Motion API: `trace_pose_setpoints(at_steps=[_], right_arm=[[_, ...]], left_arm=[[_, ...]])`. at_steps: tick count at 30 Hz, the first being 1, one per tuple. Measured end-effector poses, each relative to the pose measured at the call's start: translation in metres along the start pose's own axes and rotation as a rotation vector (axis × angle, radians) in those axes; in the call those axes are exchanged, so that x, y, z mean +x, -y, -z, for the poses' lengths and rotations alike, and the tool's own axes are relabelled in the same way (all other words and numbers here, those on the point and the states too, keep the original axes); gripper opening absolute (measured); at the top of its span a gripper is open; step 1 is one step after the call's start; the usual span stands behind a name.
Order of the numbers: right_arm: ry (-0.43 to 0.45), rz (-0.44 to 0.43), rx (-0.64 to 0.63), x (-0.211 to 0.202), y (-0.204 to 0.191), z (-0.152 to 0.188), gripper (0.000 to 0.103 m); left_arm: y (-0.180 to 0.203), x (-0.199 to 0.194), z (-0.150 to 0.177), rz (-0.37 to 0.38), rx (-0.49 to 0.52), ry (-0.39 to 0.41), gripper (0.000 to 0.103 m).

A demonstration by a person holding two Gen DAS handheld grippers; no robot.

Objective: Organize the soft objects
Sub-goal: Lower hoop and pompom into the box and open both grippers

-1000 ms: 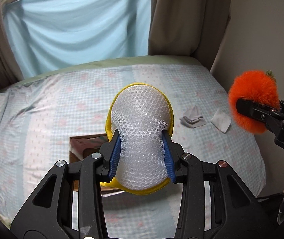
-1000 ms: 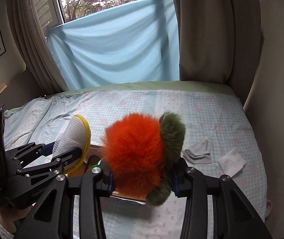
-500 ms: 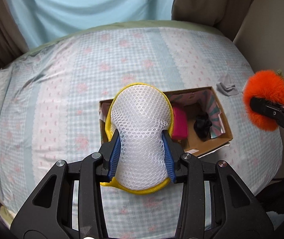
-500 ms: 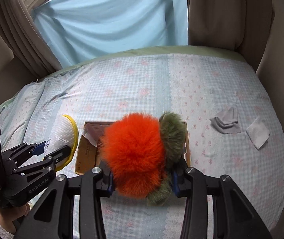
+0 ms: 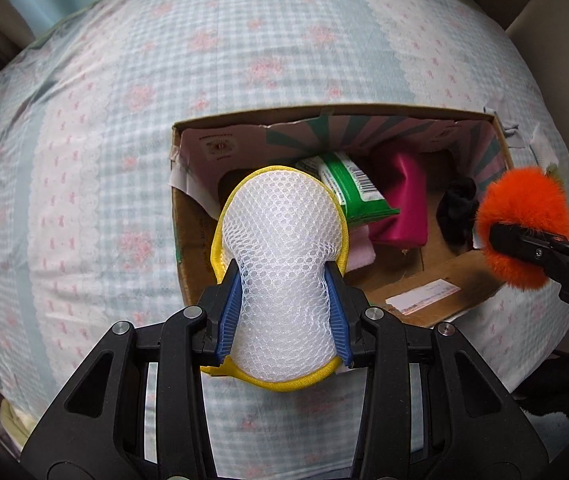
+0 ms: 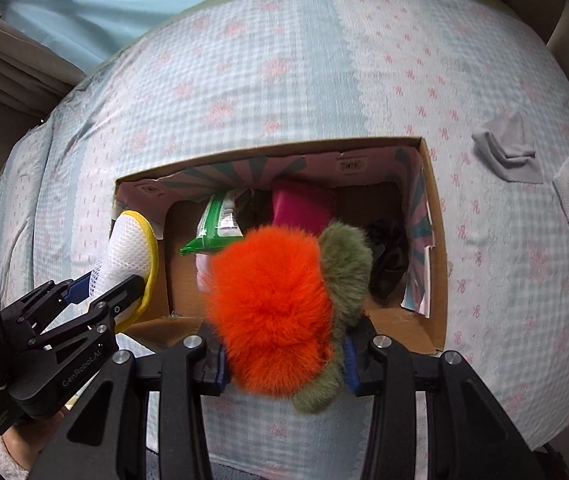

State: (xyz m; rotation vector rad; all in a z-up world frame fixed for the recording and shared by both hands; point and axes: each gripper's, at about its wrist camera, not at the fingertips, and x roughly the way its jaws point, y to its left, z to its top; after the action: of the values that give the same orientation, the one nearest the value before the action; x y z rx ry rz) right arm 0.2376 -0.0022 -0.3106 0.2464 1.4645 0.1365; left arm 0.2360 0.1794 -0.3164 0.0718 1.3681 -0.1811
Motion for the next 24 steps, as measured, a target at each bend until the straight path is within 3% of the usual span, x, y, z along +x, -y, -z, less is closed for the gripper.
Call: trace_pose_setpoints(at_steps=[10, 11, 12, 13, 14, 15, 16, 17, 24], right_arm=[[-0.078, 0.01, 0.074, 0.034, 0.017, -0.019, 0.039], [-0.077, 0.012, 0.08, 0.035, 0.018, -0.02, 0.039], [-0.076, 0.011, 0.086, 0.036, 0.02, -0.021, 0.042], [-0.077, 0.005, 0.093, 0.037, 0.021, -0.022, 0.047], [-0.074, -0.001, 0.102, 0.038, 0.022, -0.023, 0.053], [-0.07, -0.008, 0.111, 0.038, 0.023, -0.023, 0.074], [-0.062, -0.019, 0.12, 0.037, 0.025, -0.023, 0.098], [-0.052, -0.026, 0.125, 0.035, 0.025, -0.023, 0.103], [-0.026, -0.036, 0.117, 0.024, 0.026, -0.021, 0.103]], left_arm=[[0.003, 0.046, -0.011, -0.003, 0.014, -0.13, 0.036], [0.004, 0.047, -0.012, 0.0, 0.016, -0.135, 0.051], [0.005, 0.048, -0.013, 0.003, 0.017, -0.142, 0.072], [0.006, 0.049, -0.014, -0.003, 0.02, -0.149, 0.082], [0.008, 0.05, -0.015, -0.009, 0.022, -0.155, 0.098], [0.01, 0.049, -0.015, -0.011, 0.025, -0.155, 0.103], [0.011, 0.049, -0.015, -0.01, 0.03, -0.155, 0.103], [0.013, 0.048, -0.014, -0.003, 0.032, -0.159, 0.103], [0.021, 0.044, -0.004, 0.008, 0.046, -0.179, 0.103]])
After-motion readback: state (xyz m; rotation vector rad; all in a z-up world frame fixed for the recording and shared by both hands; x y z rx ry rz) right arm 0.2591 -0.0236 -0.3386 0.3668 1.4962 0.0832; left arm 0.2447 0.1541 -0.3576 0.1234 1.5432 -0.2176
